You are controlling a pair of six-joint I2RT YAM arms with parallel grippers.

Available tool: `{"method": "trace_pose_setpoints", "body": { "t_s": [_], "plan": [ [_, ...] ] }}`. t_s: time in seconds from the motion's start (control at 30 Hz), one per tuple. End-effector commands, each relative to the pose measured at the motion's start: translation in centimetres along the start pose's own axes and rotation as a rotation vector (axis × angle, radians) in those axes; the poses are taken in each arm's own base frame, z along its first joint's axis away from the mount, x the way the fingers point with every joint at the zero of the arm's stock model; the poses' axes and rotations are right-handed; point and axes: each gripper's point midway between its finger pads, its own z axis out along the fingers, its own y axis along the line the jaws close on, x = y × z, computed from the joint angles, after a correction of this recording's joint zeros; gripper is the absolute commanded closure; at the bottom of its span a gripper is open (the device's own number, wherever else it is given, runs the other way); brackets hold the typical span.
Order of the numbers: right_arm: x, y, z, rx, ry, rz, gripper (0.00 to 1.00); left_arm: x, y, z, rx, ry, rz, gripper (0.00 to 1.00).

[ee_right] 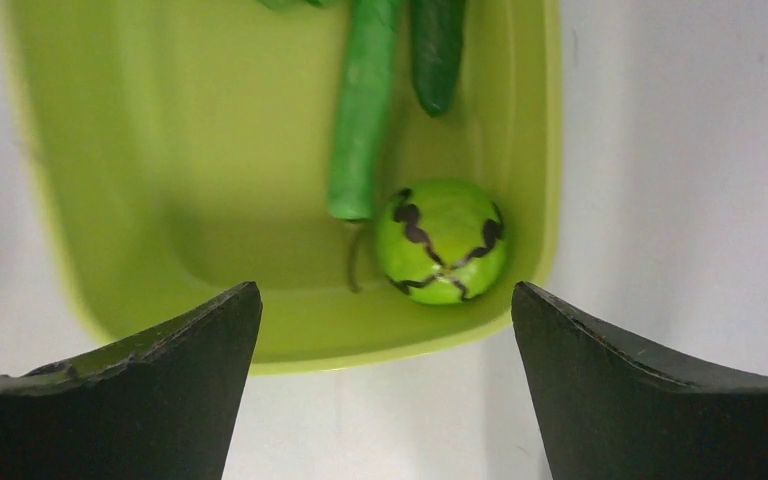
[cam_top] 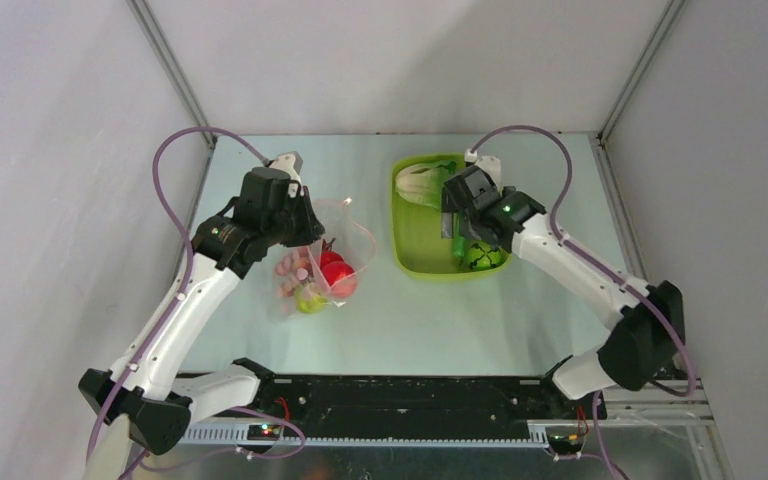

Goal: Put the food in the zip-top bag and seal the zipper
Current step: Pick up the fake fruit from the bin.

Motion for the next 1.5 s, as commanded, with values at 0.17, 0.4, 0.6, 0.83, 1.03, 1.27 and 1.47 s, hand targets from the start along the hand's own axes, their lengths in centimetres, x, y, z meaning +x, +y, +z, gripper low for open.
{"method": "trace_pose_setpoints", "body": {
  "t_s": [0.17, 0.4, 0.6, 0.83, 1.03, 1.27, 1.47],
  "plan": [
    [4.7, -5.0, 5.8, 0.205, 0.22, -0.128, 0.01, -0.8, -0.3, -0.4, 0.015, -0.04, 0.008, 0.96],
    [6.6, -3.6, 9.4, 0.167, 0.271, -0.147, 0.01, -0.8, -0.1, -0.2, 0.003, -0.037, 0.01, 0.95],
    [8.3, -4.1, 10.9, 0.194, 0.319, -0.147, 0.0, -0.8, 0.0, -0.1, -0.001, -0.035, 0.012, 0.95],
    [10.1, -4.5, 12.0, 0.205, 0.364, -0.146, 0.01, -0.7, 0.0, 0.1, -0.004, -0.029, 0.014, 0.96],
    [10.8, -4.3, 12.6, 0.206, 0.377, -0.136, 0.04, -0.7, 0.0, 0.1, -0.003, -0.027, 0.013, 0.96],
    [9.1, -4.1, 11.7, 0.195, 0.323, -0.096, 0.26, -0.8, 0.0, 0.0, 0.0, -0.031, 0.012, 0.96],
    [4.2, -4.5, 7.9, 0.182, 0.149, -0.015, 0.38, -0.8, -0.2, -0.2, 0.011, -0.035, 0.013, 0.96]
  ]
}}
